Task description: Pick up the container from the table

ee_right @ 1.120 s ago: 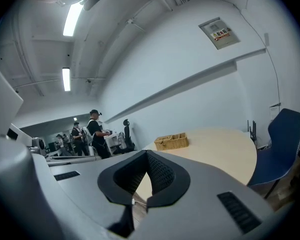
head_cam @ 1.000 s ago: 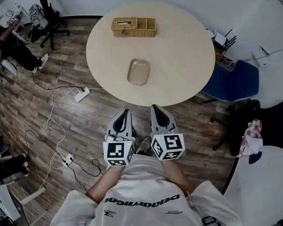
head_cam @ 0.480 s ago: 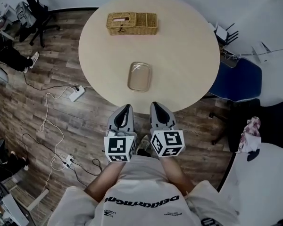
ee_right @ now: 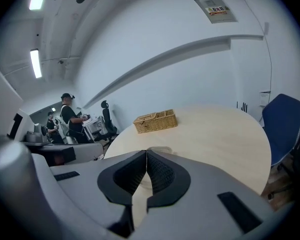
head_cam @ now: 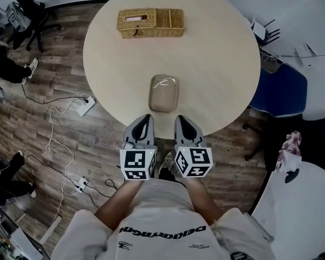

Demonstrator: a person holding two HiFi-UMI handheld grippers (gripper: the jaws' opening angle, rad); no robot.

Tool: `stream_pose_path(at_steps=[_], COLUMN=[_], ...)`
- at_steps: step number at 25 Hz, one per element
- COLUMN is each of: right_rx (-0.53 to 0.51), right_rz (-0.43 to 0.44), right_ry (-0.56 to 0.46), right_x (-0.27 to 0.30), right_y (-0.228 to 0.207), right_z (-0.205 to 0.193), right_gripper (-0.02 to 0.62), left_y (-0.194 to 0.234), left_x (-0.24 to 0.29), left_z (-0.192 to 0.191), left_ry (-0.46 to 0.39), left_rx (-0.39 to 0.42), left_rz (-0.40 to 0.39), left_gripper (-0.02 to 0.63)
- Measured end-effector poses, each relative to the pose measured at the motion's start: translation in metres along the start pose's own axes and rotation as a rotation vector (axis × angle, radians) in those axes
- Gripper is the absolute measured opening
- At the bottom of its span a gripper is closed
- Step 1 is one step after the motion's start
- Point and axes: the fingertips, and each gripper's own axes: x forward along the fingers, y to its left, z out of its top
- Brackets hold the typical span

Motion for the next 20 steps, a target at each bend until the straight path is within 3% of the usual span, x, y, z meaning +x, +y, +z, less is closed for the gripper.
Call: stream_pose_path(at_steps=[10, 14, 20], right_rx=[0.015, 0.029, 0.054], right_rz=[-0.035, -0.042, -0.061], right_ry=[0.073, 0.107, 0.134], right_x=[0.056, 0.074, 0.094], right_y=[-0.024, -0.032, -0.043], right_z=[-0.019, -0.029, -0.039], right_gripper=[0.037, 0.066, 0.1], left_y=[0.026, 0.034, 0.049], left_x=[0.057, 0.075, 0.097], left_z=[-0.036, -0.047, -0.058], left_ry=[0.127, 0.157, 0.192], left_rx=[-0.035, -0.041, -0.074], left_rz=[-0.029, -0.028, -0.024], left_gripper=[0.017, 0.02, 0.08])
